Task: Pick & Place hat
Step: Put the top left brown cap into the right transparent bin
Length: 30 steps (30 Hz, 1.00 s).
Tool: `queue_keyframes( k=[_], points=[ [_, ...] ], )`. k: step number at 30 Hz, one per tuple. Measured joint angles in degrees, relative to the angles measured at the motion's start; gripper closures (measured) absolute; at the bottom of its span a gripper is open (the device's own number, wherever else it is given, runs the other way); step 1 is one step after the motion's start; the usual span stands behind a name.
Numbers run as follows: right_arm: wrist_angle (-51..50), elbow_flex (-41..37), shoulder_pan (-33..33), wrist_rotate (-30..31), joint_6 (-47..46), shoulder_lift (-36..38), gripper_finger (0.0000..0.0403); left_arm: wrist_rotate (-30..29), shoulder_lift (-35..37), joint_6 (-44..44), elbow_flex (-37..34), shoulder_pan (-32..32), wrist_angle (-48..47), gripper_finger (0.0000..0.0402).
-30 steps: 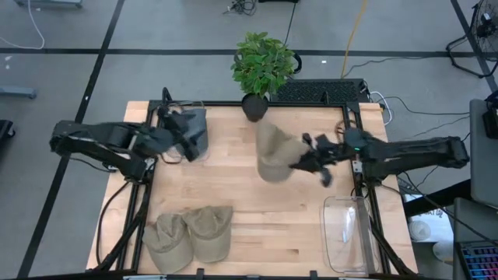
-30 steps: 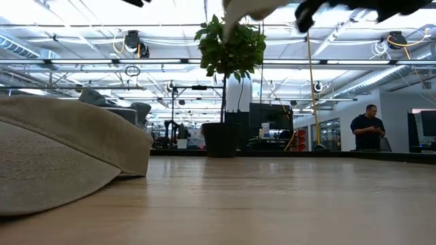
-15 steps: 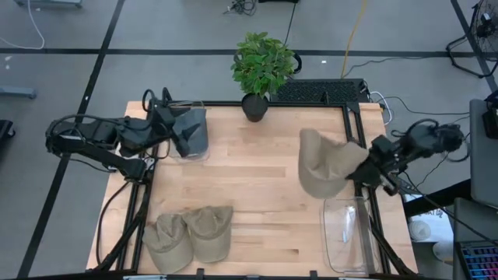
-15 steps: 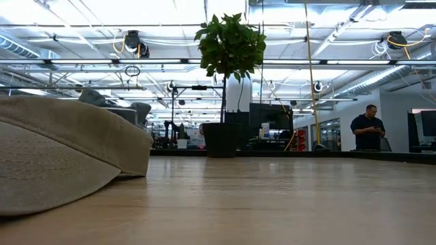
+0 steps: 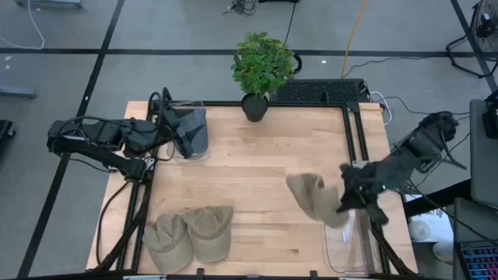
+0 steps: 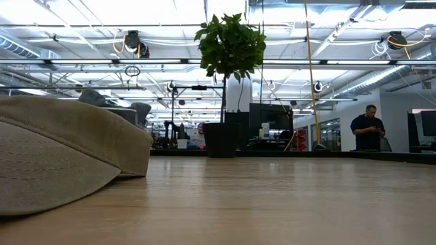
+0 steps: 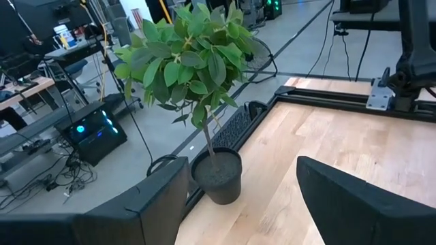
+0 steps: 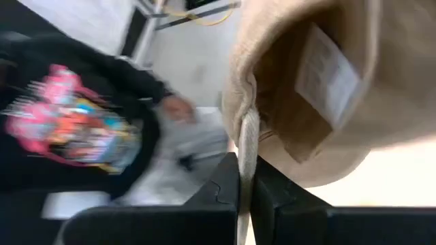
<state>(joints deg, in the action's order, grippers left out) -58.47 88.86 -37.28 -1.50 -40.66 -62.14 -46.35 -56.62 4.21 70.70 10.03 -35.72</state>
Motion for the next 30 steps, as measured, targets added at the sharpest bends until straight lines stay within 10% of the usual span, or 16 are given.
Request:
queue_keyframes(
  k=[10,17,30],
  points=[
    [-4.1,-5.9,-20.7,19.0,-44.5,-4.7,0.0403,0.0,0.0,0.0,0.0,0.0,-0.1,0.0124],
    [1.2,-15.1,-27.9,20.8,-68.8,-8.8,0.0403,0.0,0.0,0.1,0.0,0.0,0.0,0.0128],
    [18.1,-29.6,-29.3,24.6,-72.3,-9.7,0.0403,0.0,0.0,0.1,0.0,0.0,-0.1,0.0128]
  ],
)
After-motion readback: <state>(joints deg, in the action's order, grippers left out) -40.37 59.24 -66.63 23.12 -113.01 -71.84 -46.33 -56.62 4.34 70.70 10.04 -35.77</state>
